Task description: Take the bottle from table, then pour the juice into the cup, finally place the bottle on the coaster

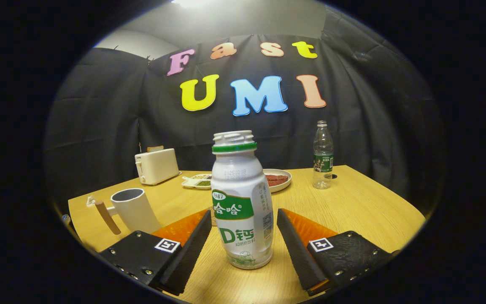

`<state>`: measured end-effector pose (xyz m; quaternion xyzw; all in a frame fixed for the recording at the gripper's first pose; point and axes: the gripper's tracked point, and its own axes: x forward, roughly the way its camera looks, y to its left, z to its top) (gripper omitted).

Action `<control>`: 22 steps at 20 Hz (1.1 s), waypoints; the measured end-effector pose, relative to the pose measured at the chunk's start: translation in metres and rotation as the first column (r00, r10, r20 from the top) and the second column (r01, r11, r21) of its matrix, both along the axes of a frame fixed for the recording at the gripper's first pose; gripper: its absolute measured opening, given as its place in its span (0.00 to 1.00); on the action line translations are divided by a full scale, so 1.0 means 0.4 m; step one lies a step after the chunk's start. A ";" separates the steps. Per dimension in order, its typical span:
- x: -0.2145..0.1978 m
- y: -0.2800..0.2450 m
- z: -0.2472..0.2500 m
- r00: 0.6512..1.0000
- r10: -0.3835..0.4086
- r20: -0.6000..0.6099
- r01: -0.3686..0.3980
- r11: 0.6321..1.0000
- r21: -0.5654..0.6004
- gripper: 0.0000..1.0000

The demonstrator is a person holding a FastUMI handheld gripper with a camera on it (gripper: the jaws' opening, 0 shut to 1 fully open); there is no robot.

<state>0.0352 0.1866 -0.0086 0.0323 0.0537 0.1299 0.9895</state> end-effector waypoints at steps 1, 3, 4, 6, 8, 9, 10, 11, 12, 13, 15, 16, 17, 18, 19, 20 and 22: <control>0.008 -0.005 -0.006 1.000 -0.005 -0.005 0.005 1.000 -0.005 0.95; 0.023 -0.007 -0.011 1.000 -0.024 -0.012 0.024 1.000 -0.013 0.84; 0.022 -0.006 -0.011 1.000 -0.026 -0.015 0.026 0.999 -0.031 0.79; 0.020 -0.002 -0.011 0.999 -0.030 -0.018 0.029 0.998 -0.053 0.76; 0.019 0.002 -0.011 1.000 -0.024 -0.016 0.023 0.998 -0.053 0.75; 0.019 0.003 -0.009 1.000 -0.020 -0.015 0.019 0.999 -0.051 0.75; 0.021 0.002 -0.009 1.000 -0.020 -0.015 0.019 0.999 -0.048 0.75; 0.019 0.001 -0.009 1.000 -0.021 -0.016 0.021 0.999 -0.046 0.74; 0.020 0.001 -0.006 1.000 -0.022 -0.016 0.022 0.998 -0.052 0.75; 0.020 0.000 -0.007 1.000 -0.028 -0.013 0.027 0.997 -0.065 0.75; 0.020 0.001 0.001 0.999 -0.033 -0.002 0.032 0.995 -0.099 0.75; 0.020 0.004 0.008 0.999 -0.031 0.006 0.032 0.992 -0.124 0.74; 0.018 0.007 0.015 0.999 -0.031 0.014 0.033 0.988 -0.153 0.74; 0.018 0.009 0.025 0.999 -0.034 0.026 0.038 0.983 -0.181 0.75; 0.018 0.013 0.034 0.999 -0.035 0.036 0.042 0.977 -0.209 0.75; 0.019 0.020 0.043 0.998 -0.032 0.045 0.042 0.970 -0.238 0.75; 0.022 0.037 0.059 0.998 -0.024 0.063 0.042 0.951 -0.306 0.75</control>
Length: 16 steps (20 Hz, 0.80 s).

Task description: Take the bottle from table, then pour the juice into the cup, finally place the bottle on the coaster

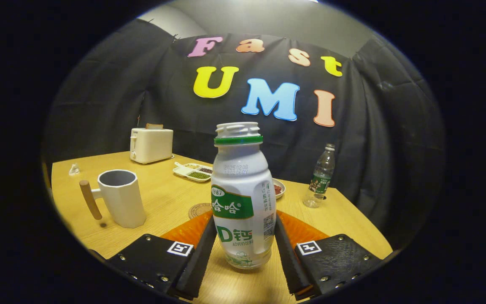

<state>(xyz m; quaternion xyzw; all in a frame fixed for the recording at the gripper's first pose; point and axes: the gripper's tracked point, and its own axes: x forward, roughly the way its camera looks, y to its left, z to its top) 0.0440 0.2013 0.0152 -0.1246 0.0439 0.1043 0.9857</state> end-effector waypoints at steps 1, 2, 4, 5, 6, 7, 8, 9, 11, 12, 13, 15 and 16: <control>-0.002 0.009 0.008 1.000 0.001 0.010 0.000 0.999 -0.043 0.75; -0.002 0.016 0.016 1.000 0.001 0.020 0.000 0.996 -0.086 0.75; 0.002 0.035 0.034 0.999 0.004 0.048 0.004 0.984 -0.178 0.75; 0.005 0.044 0.045 0.998 0.006 0.064 0.009 0.974 -0.226 0.75; 0.005 0.050 0.054 0.997 0.007 0.081 0.015 0.963 -0.270 0.75; 0.005 0.056 0.062 0.995 0.007 0.096 0.023 0.951 -0.308 0.75; 0.006 0.065 0.069 0.994 0.013 0.108 0.025 0.940 -0.342 0.75; 0.012 0.075 0.078 0.992 0.021 0.124 0.027 0.927 -0.375 0.75; 0.014 0.094 0.093 0.987 0.036 0.155 0.037 0.895 -0.446 0.75; 0.014 0.100 0.099 0.985 0.040 0.167 0.047 0.875 -0.481 0.75; 0.014 0.107 0.103 0.982 0.048 0.182 0.053 0.856 -0.514 0.75; 0.009 0.124 0.107 0.976 0.066 0.206 0.065 0.820 -0.569 0.75; 0.004 0.130 0.107 0.974 0.073 0.213 0.069 0.801 -0.595 0.75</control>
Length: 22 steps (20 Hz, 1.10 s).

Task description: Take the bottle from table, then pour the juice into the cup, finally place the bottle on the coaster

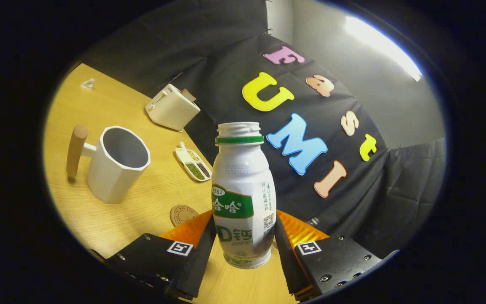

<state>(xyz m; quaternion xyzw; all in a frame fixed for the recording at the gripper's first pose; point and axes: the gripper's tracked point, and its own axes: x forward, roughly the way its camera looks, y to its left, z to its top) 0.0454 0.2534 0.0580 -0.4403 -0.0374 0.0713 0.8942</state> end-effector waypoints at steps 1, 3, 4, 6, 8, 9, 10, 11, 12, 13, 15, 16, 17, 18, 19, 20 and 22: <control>-0.004 0.008 -0.003 1.000 0.003 0.007 -0.003 1.000 -0.029 0.75; -0.007 0.015 -0.010 1.000 0.007 0.014 -0.006 0.997 -0.074 0.75; -0.008 0.019 -0.013 1.000 0.010 0.018 -0.008 0.996 -0.093 0.75; -0.002 0.023 -0.011 0.999 0.002 0.035 0.003 0.991 -0.134 0.75; -0.003 0.022 -0.010 0.998 -0.011 0.056 0.020 0.984 -0.177 0.75; -0.001 0.023 -0.008 0.998 -0.014 0.061 0.026 0.980 -0.195 0.75; -0.001 0.024 -0.007 0.998 -0.017 0.065 0.031 0.977 -0.211 0.75; 0.000 0.024 -0.003 0.997 -0.024 0.069 0.039 0.973 -0.226 0.75; -0.001 0.025 -0.002 0.997 -0.027 0.075 0.044 0.969 -0.241 0.75; 0.002 0.025 0.000 0.996 -0.033 0.080 0.053 0.965 -0.259 0.74; 0.002 0.024 0.005 0.994 -0.045 0.097 0.072 0.952 -0.298 0.75; 0.001 0.026 0.006 0.994 -0.048 0.100 0.078 0.946 -0.313 0.75; 0.001 0.027 0.007 0.993 -0.052 0.101 0.082 0.942 -0.326 0.75; 0.001 0.027 0.008 0.993 -0.054 0.104 0.086 0.936 -0.340 0.74; 0.000 0.028 0.011 0.993 -0.055 0.107 0.089 0.931 -0.353 0.75; 0.000 0.032 0.014 0.992 -0.054 0.114 0.092 0.927 -0.363 0.75; -0.003 0.034 0.013 0.992 -0.056 0.117 0.097 0.917 -0.387 0.75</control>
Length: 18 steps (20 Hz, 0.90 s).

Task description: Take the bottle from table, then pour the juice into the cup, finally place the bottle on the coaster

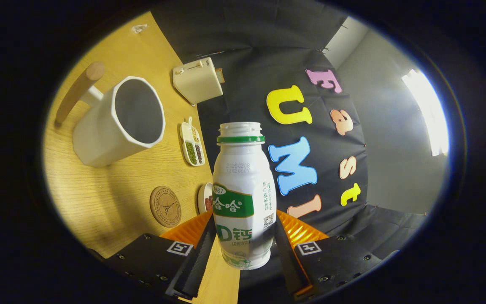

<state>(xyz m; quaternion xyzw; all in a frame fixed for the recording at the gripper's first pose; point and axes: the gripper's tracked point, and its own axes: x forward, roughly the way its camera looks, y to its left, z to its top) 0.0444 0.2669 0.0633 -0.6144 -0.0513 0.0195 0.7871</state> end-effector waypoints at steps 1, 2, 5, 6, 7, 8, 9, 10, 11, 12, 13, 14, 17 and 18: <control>0.001 -0.001 0.001 1.000 -0.004 -0.002 0.004 1.000 -0.010 0.75; 0.000 -0.001 0.001 1.000 -0.008 -0.003 0.008 1.000 -0.022 0.75; 0.001 0.000 -0.001 1.000 -0.021 -0.015 0.020 0.998 -0.051 0.75; 0.000 0.001 -0.003 0.999 -0.024 -0.021 0.022 0.998 -0.056 0.75; 0.000 0.001 -0.003 0.999 -0.028 -0.025 0.027 0.997 -0.066 0.75; -0.001 0.003 -0.001 0.999 -0.030 -0.023 0.028 0.997 -0.078 0.75; 0.000 0.005 -0.001 0.999 -0.032 -0.019 0.030 0.995 -0.093 0.75; -0.003 0.009 0.003 0.999 -0.034 -0.012 0.032 0.993 -0.111 0.75; -0.005 0.014 0.004 0.999 -0.032 -0.005 0.031 0.991 -0.128 0.74; -0.006 0.018 0.005 1.000 -0.030 0.000 0.030 0.990 -0.141 0.75; -0.010 0.022 0.008 1.000 -0.029 0.008 0.030 0.988 -0.154 0.75; -0.012 0.026 0.010 1.000 -0.027 0.016 0.029 0.985 -0.169 0.74; -0.012 0.042 0.011 1.000 -0.016 0.022 0.020 0.981 -0.193 0.74; -0.013 0.046 0.009 1.000 -0.013 0.022 0.017 0.979 -0.201 0.74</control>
